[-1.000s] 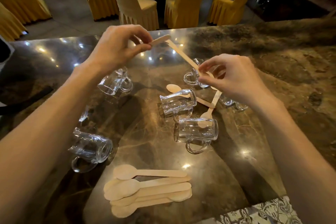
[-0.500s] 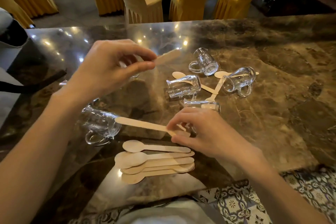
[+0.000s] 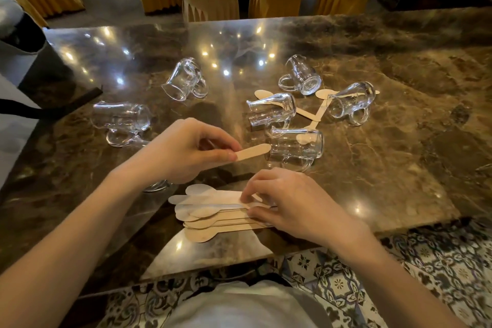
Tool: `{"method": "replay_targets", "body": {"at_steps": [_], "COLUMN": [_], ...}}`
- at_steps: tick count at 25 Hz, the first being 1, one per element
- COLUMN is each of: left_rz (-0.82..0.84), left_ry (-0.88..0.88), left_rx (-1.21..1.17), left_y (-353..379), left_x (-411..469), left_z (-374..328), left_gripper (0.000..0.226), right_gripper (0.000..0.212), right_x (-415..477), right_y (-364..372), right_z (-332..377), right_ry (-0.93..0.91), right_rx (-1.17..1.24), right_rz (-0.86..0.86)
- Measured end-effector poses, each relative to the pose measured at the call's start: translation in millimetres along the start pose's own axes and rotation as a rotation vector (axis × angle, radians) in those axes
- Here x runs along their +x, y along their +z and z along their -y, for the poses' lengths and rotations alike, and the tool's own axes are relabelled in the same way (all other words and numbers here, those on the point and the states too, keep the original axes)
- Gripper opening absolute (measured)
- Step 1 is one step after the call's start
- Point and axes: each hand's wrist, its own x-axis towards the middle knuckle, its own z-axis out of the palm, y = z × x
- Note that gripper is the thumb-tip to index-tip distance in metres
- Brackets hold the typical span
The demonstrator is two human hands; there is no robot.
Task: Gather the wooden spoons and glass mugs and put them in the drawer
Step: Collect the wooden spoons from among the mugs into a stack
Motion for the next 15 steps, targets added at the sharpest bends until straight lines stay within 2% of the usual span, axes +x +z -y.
{"method": "replay_targets", "body": {"at_steps": [5,9,15], "left_rz": [0.085,0.122,0.230], "left_ry": [-0.053,-0.022,0.058], "left_rx": [0.036,0.072,0.093], "left_y": [16.0,20.1,35.5], "left_x": [-1.1,1.3,5.1], "left_z": [11.5,11.9,10.9], "left_gripper": [0.011,0.011,0.006], "right_gripper": [0.022,0.026,0.030], "right_x": [-4.2,-8.6,-18.2], "right_y": [5.2,3.0,-42.0], "right_z": [-0.9,0.7,-14.1], "right_ry": [0.022,0.012,0.063], "right_rx": [-0.037,-0.064,0.046], "right_rz": [-0.001,-0.022,-0.169]}}
